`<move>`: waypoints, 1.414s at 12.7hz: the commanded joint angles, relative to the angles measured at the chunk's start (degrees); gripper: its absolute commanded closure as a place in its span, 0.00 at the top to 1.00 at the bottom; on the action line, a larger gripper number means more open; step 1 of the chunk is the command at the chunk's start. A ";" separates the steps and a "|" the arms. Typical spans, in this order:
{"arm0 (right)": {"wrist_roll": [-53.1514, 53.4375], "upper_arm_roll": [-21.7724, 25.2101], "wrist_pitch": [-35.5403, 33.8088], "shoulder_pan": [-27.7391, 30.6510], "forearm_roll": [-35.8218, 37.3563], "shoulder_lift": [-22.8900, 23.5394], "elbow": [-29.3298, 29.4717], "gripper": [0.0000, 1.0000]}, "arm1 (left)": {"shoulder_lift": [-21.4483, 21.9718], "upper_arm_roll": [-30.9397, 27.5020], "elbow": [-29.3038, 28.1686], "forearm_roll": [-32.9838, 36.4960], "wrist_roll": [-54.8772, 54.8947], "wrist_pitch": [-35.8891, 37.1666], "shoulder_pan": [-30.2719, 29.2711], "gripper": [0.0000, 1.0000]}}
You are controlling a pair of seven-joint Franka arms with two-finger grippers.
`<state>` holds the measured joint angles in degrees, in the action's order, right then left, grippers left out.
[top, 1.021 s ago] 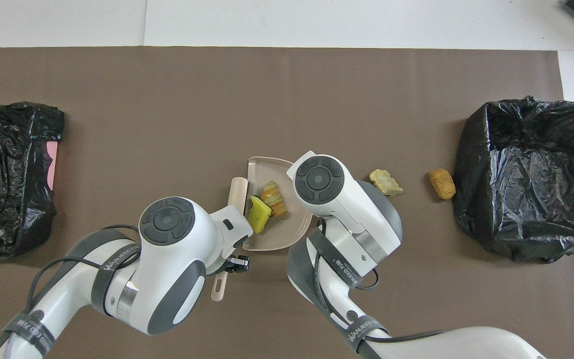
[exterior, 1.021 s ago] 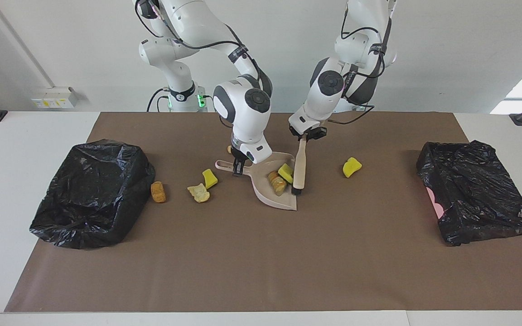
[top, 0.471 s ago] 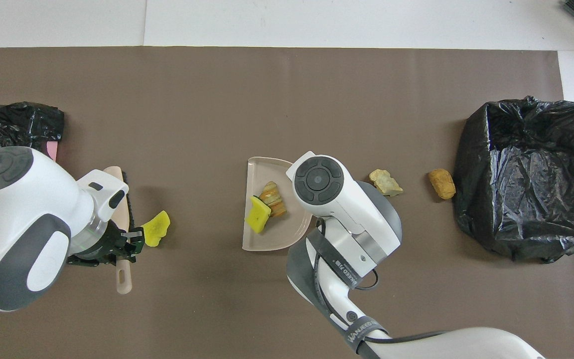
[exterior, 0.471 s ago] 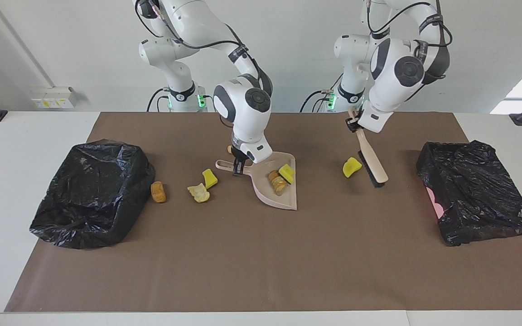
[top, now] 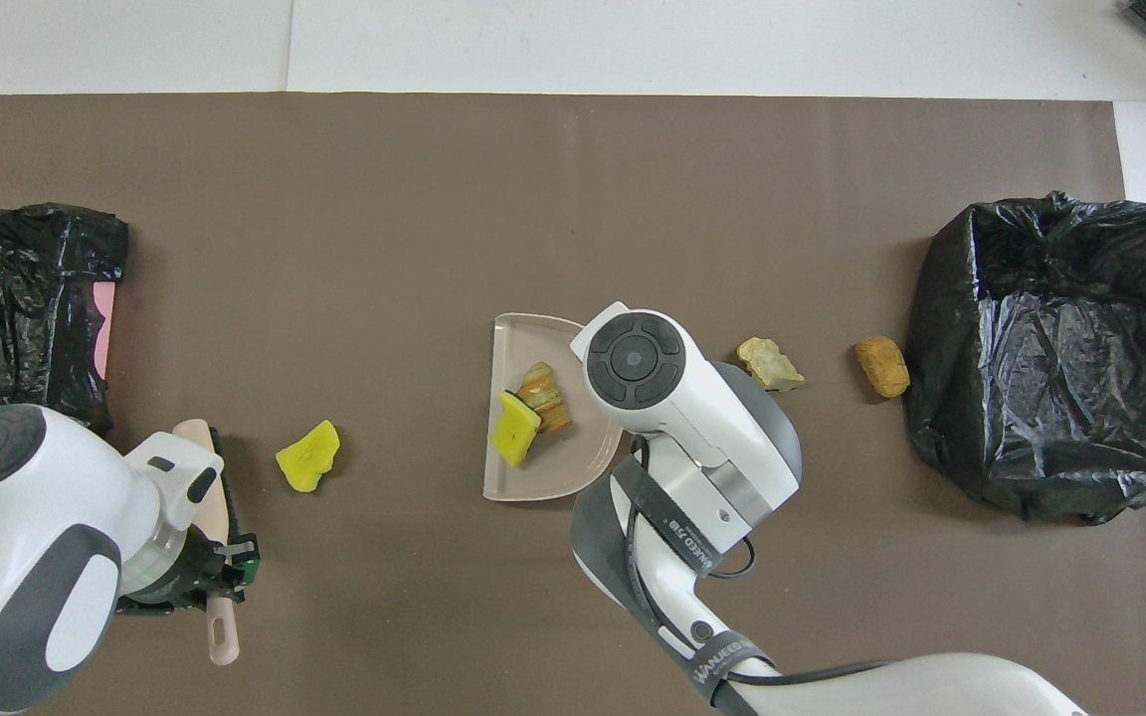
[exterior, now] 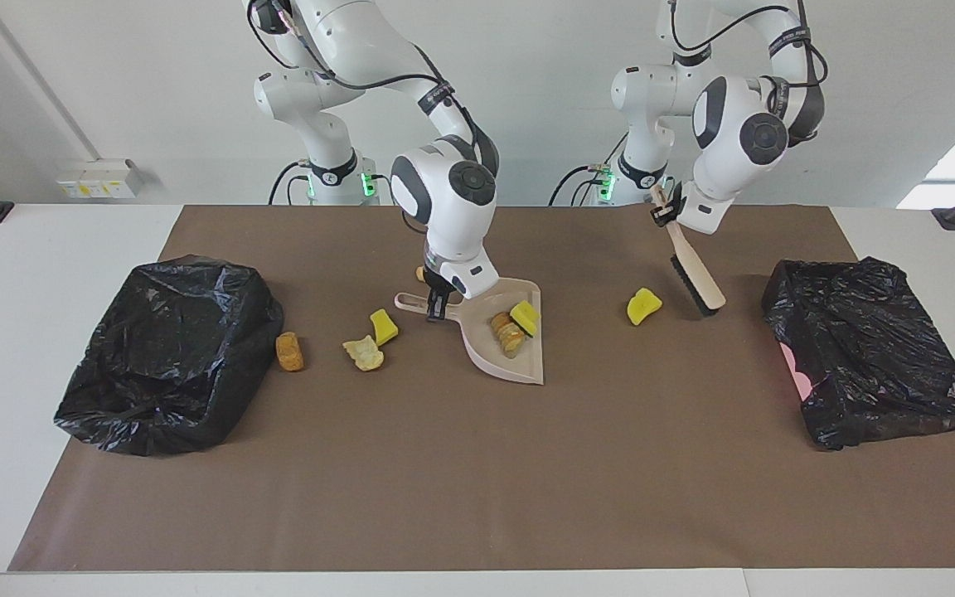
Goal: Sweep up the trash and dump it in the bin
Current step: 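Sweep the yellow sponge into the dustpan with the left gripper's brush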
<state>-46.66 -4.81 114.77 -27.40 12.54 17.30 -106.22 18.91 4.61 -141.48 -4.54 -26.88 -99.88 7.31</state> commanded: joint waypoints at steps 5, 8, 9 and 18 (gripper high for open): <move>-0.45 -0.64 -0.16 -1.16 1.00 -1.48 -1.18 0.00 | -1.25 -0.03 -5.92 -3.00 -5.99 -17.09 13.50 0.00; 0.60 -0.64 0.28 -1.51 0.91 -1.13 -1.44 0.00 | -5.81 -0.03 -5.13 -5.65 -5.03 -24.64 19.92 0.00; 1.47 -0.64 0.54 -2.12 0.91 -0.96 -1.45 0.00 | -6.08 0.05 -4.34 -6.00 -4.15 -25.36 20.63 0.00; 3.94 -0.55 0.01 -1.52 0.82 -0.95 -1.62 0.00 | -10.91 -0.12 3.48 -14.44 7.38 -26.26 27.67 0.00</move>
<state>-44.44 -5.00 114.75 -29.73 12.53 17.14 -106.72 9.21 5.47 -139.60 -17.67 -20.60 -126.36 33.90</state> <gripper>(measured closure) 0.670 0.740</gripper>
